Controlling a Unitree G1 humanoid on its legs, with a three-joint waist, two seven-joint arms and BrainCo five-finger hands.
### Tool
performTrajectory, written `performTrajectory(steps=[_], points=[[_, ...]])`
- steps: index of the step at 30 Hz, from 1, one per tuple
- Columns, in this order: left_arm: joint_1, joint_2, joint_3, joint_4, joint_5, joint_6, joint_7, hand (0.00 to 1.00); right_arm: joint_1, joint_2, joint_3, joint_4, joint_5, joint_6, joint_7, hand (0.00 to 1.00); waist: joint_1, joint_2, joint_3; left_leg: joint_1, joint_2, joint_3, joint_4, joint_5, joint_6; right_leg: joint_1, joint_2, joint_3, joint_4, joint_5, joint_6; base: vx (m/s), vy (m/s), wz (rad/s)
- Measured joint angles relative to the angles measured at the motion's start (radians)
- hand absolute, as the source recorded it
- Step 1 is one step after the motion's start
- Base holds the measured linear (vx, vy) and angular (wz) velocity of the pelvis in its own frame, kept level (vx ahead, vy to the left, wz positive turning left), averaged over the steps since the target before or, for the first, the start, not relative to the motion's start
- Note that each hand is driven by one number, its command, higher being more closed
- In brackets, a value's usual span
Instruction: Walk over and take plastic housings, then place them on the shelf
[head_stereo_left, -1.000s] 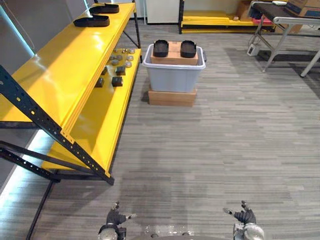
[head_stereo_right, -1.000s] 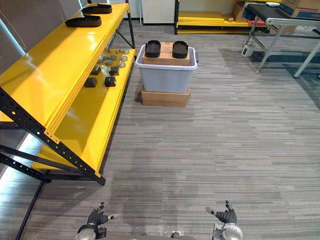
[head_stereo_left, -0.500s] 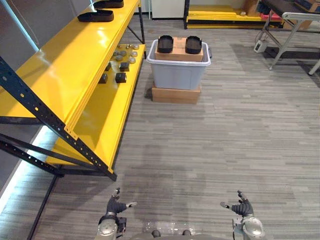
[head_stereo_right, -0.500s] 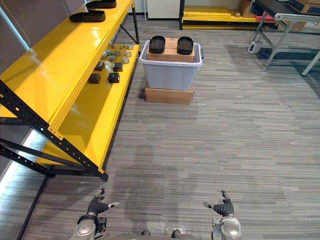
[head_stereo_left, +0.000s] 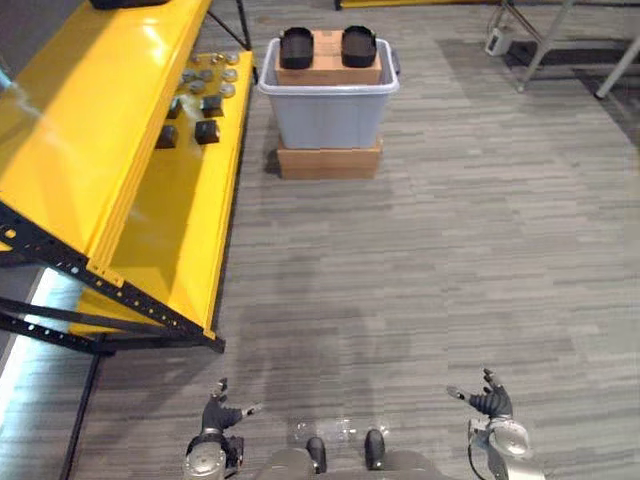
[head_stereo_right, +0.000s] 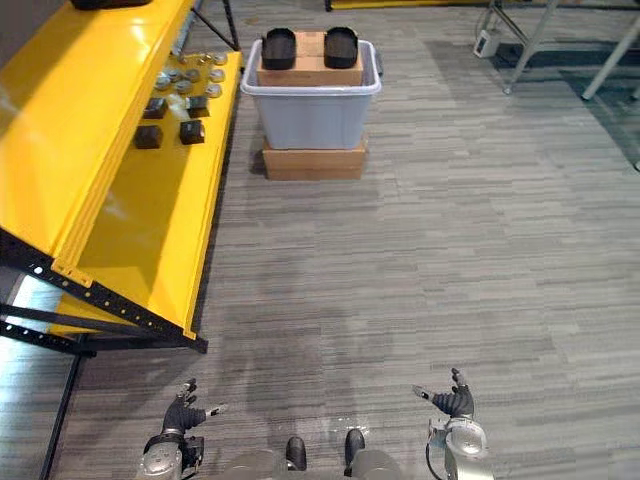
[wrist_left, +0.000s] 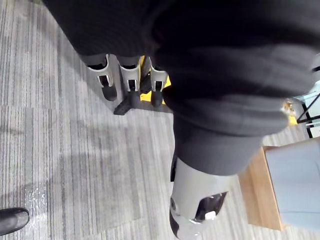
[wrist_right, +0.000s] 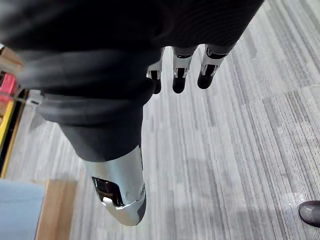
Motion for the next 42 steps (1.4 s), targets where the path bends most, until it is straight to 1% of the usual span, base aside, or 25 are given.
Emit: performTrajectory(steps=[5,7,9,11,12,14,15,16,18,19,23,24,25,26,27,28,29,31,32,34,35,36,38,40,42], points=[[-0.027,0.012,0.0,0.006,-0.014,0.003,0.019,0.0,-0.039,-0.028,0.023,-0.021,0.003,0.005,-0.013,0.0,-0.018,0.021,0.037,0.107,0.039,-0.018,-0.059,-0.021,-0.001,-0.143,0.004,-0.117,-0.023,-0.027,-0.022,0.28,0.017,0.13],[-0.033,0.013,-0.001,0.009,-0.019,0.003,0.026,0.0,-0.054,-0.043,0.041,-0.023,0.001,0.005,-0.016,0.0,-0.028,0.02,0.046,0.142,0.06,-0.019,-0.08,-0.03,-0.023,-0.195,0.019,-0.137,-0.163,0.069,-0.037,0.38,-0.054,0.12],[-0.036,0.012,-0.002,0.035,-0.018,0.006,0.037,0.0,-0.044,-0.047,0.044,-0.028,0.001,0.005,-0.02,0.0,-0.037,0.006,0.044,0.199,0.076,-0.048,-0.079,-0.066,-0.09,-0.201,0.018,-0.132,-0.222,0.297,-0.115,0.56,-0.142,0.23],[-0.05,0.009,-0.002,0.042,-0.018,0.006,0.036,0.0,-0.05,-0.049,0.044,-0.034,0.001,0.007,-0.022,0.0,-0.034,0.017,0.038,0.189,0.097,-0.068,-0.059,-0.05,-0.12,-0.215,0.026,-0.152,-0.166,0.25,-0.137,0.51,-0.19,0.23],[-0.058,0.003,-0.001,0.045,-0.018,0.005,0.037,0.0,-0.048,-0.051,0.041,-0.047,0.001,0.007,-0.023,0.0,-0.044,0.017,0.039,0.164,0.1,-0.083,0.029,-0.007,-0.179,-0.204,0.016,-0.169,-0.112,0.179,-0.149,0.6,-0.25,0.36],[-0.05,-0.012,0.006,0.057,-0.018,0.006,0.036,0.0,-0.038,-0.049,0.054,-0.056,0.001,0.01,-0.02,0.0,-0.049,0.02,0.041,0.103,0.104,-0.096,0.291,0.085,-0.166,-0.106,0.022,-0.181,-0.121,0.122,-0.159,0.57,-0.226,0.24],[-0.031,-0.022,0.009,0.056,-0.018,0.006,0.036,0.0,-0.029,-0.047,0.08,-0.075,0.001,0.009,-0.014,0.0,-0.046,0.017,0.042,0.034,0.117,-0.097,0.508,0.232,-0.16,-0.016,0.031,-0.177,-0.153,0.098,-0.171,0.51,-0.183,0.04],[-0.023,-0.024,0.008,0.056,-0.018,0.005,0.034,0.0,-0.026,-0.046,0.092,-0.085,0.001,0.007,-0.013,0.0,-0.039,0.014,0.043,-0.006,0.137,-0.089,0.624,0.234,-0.162,0.03,0.04,-0.172,-0.172,0.086,-0.178,0.46,-0.159,-0.13],[-0.018,-0.027,0.01,0.056,-0.019,0.008,0.034,0.0,-0.026,-0.022,0.097,-0.099,0.008,-0.005,-0.013,0.0,-0.018,0.009,0.046,-0.15,0.201,-0.033,0.906,0.181,-0.098,0.15,0.06,-0.151,-0.228,0.062,-0.188,0.37,-0.111,-0.28],[-0.014,-0.032,0.01,0.055,-0.019,0.01,0.034,0.0,-0.023,-0.011,0.095,-0.099,0.02,-0.006,-0.014,0.0,0.001,0.0,0.046,-0.226,0.205,-0.009,0.94,0.158,-0.08,0.21,0.059,-0.133,-0.271,0.058,-0.188,0.31,-0.063,-0.28],[0.012,-0.051,0.007,0.056,-0.019,0.015,0.033,0.0,-0.016,-0.006,0.082,-0.09,0.024,-0.003,-0.014,0.0,0.027,-0.013,0.053,-0.373,0.141,0.0,0.637,0.081,-0.096,0.351,0.029,-0.1,-0.376,0.022,-0.159,0.43,0.051,-0.22],[0.027,-0.052,0.007,0.057,-0.02,0.016,0.033,0.0,-0.012,-0.008,0.079,-0.08,0.024,0.001,-0.015,0.0,0.031,-0.016,0.055,-0.383,0.101,-0.005,0.437,0.089,-0.107,0.385,0.006,-0.091,-0.384,-0.007,-0.147,0.41,0.126,-0.24],[0.044,-0.057,0.009,0.058,-0.022,0.017,0.034,0.0,-0.019,-0.009,0.064,-0.056,0.024,0.002,-0.015,0.0,0.037,-0.008,0.05,-0.377,0.072,-0.026,0.193,0.134,-0.155,0.411,-0.004,-0.073,-0.399,-0.031,-0.135,0.41,0.146,-0.38],[0.051,-0.06,0.008,0.061,-0.022,0.017,0.034,0.0,-0.021,-0.012,0.055,-0.042,0.023,0.003,-0.016,0.0,0.046,0.005,0.041,-0.369,0.072,-0.038,0.08,0.155,-0.172,0.419,-0.001,-0.058,-0.41,-0.046,-0.131,0.45,0.215,-0.68],[0.05,-0.057,0.01,0.081,-0.024,0.018,0.036,0.0,-0.029,-0.015,0.051,0.002,0.023,0.008,-0.021,0.0,0.065,0.012,0.036,-0.37,0.071,-0.047,0.031,0.261,-0.164,0.444,-0.004,-0.021,-0.416,-0.077,-0.117,0.39,0.22,-0.61],[0.048,-0.052,0.013,0.092,-0.026,0.019,0.036,0.0,-0.03,-0.01,0.051,0.022,0.023,0.013,-0.023,0.0,0.076,0.005,0.024,-0.373,0.05,-0.042,0.047,0.295,-0.128,0.451,-0.015,-0.009,-0.417,-0.091,-0.113,0.8,0.335,-0.42],[0.037,-0.048,0.02,0.107,-0.036,0.019,0.035,0.0,-0.024,-0.004,0.05,0.041,0.022,0.026,-0.03,0.0,0.075,-0.027,-0.005,-0.423,0.005,-0.036,0.145,0.254,-0.076,0.443,-0.06,0.014,-0.391,-0.091,-0.101,0.74,0.275,-0.03],[0.017,-0.046,0.029,0.116,-0.037,0.019,0.036,0.0,-0.019,-0.005,0.045,0.045,0.02,0.029,-0.032,0.0,0.077,-0.042,-0.01,-0.431,-0.014,-0.012,0.224,0.187,-0.049,0.429,-0.089,0.053,-0.305,-0.085,-0.09,0.64,0.229,0.09],[0.014,-0.05,0.03,0.123,-0.037,0.019,0.035,0.0,-0.015,-0.005,0.04,0.052,0.02,0.03,-0.032,0.0,0.076,-0.048,-0.012,-0.412,-0.033,-0.008,0.248,0.147,-0.035,0.408,-0.096,0.07,-0.206,-0.073,-0.063,0.49,0.188,0.08],[0.013,-0.049,0.029,0.127,-0.038,0.019,0.035,0.0,-0.015,-0.001,0.04,0.051,0.019,0.031,-0.031,0.0,0.064,-0.053,-0.012,-0.325,-0.067,-0.01,0.234,0.088,-0.014,0.309,-0.108,0.116,0.117,0.026,0.114,0.58,0.202,0.16],[0.008,-0.048,0.029,0.134,-0.038,0.02,0.036,0.0,-0.019,0.005,0.045,0.05,0.018,0.029,-0.031,0.0,0.049,-0.055,-0.012,-0.257,-0.085,-0.021,0.212,0.061,-0.004,0.225,-0.107,0.118,0.349,0.042,0.138,0.67,0.17,0.15],[0.006,-0.051,0.026,0.139,-0.039,0.021,0.036,0.0,-0.019,0.009,0.051,0.05,0.016,0.029,-0.03,0.0,0.049,-0.051,-0.011,-0.176,-0.088,-0.025,0.179,0.05,0.001,0.147,-0.111,0.091,0.494,0.024,0.092,0.54,0.104,0.08],[0.002,-0.05,0.005,0.139,-0.041,0.021,0.037,0.0,-0.015,0.013,0.058,0.049,0.016,0.027,-0.03,0.0,0.035,-0.044,-0.011,-0.072,-0.085,-0.059,0.108,0.048,0.005,0.07,-0.108,0.01,0.545,-0.011,0.026,0.4,0.057,0.19],[-0.02,-0.049,-0.01,0.142,-0.057,0.02,0.036,0.0,-0.008,0.015,0.058,0.048,0.016,0.024,-0.031,0.0,0.016,-0.041,-0.007,0.065,-0.064,-0.091,0.014,0.047,0.006,-0.02,-0.102,-0.096,0.401,-0.055,-0.04,0.49,-0.011,0.37],[-0.038,-0.054,-0.01,0.143,-0.058,0.02,0.036,0.0,-0.006,0.015,0.057,0.043,0.017,0.022,-0.031,0.0,0.01,-0.035,-0.005,0.12,-0.037,-0.108,-0.014,0.038,0.008,-0.076,-0.084,-0.134,0.184,-0.047,-0.04,0.5,-0.094,0.34]])
